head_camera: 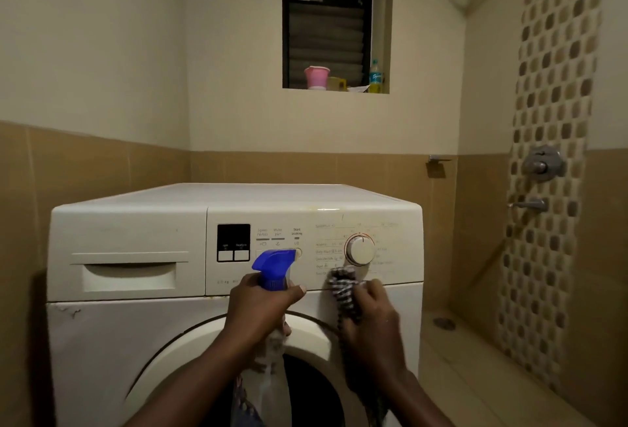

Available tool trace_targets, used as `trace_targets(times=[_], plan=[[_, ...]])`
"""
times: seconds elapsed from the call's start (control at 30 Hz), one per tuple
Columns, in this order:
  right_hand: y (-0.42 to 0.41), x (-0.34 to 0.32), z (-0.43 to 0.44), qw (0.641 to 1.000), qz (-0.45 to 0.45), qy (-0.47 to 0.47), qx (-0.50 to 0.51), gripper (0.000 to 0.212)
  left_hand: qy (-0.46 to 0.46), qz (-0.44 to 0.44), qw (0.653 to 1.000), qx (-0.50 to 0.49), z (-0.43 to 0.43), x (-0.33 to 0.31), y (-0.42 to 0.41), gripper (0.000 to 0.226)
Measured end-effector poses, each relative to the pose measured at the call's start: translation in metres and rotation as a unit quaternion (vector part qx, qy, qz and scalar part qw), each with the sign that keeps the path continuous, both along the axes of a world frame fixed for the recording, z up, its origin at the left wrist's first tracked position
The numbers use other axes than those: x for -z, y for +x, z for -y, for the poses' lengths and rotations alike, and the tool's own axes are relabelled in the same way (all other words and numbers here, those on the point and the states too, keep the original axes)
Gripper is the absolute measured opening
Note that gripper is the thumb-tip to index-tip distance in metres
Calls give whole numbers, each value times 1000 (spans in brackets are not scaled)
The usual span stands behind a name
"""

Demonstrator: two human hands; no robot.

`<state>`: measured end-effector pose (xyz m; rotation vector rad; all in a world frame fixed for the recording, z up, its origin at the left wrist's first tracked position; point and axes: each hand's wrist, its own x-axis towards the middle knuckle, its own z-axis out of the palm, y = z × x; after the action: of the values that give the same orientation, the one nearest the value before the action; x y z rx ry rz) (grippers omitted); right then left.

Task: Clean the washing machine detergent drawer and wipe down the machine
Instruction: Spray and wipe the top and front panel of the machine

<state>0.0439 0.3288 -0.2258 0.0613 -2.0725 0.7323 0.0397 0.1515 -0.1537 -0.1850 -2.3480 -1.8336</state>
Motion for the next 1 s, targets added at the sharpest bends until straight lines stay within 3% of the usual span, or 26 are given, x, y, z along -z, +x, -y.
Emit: trace_targets(times=[0.17, 0.33, 0.43, 0.7, 1.0], plan=[[-8, -9, 12, 989, 1, 138, -45, 24, 9, -20, 1000, -5, -12, -8, 4, 31], [2, -8, -44, 999, -24, -26, 20, 24, 22, -33, 999, 25, -23, -13, 1, 32], [5, -26, -68, 995, -54, -68, 57, 27, 31, -46, 998, 39, -37, -20, -3, 29], [25, -79, -113, 960, -191, -133, 159, 20, 34, -73, 995, 64, -78, -41, -10, 32], [30, -89, -132, 946, -234, -143, 171, 16, 32, -81, 989, 116, -114, -61, -5, 32]])
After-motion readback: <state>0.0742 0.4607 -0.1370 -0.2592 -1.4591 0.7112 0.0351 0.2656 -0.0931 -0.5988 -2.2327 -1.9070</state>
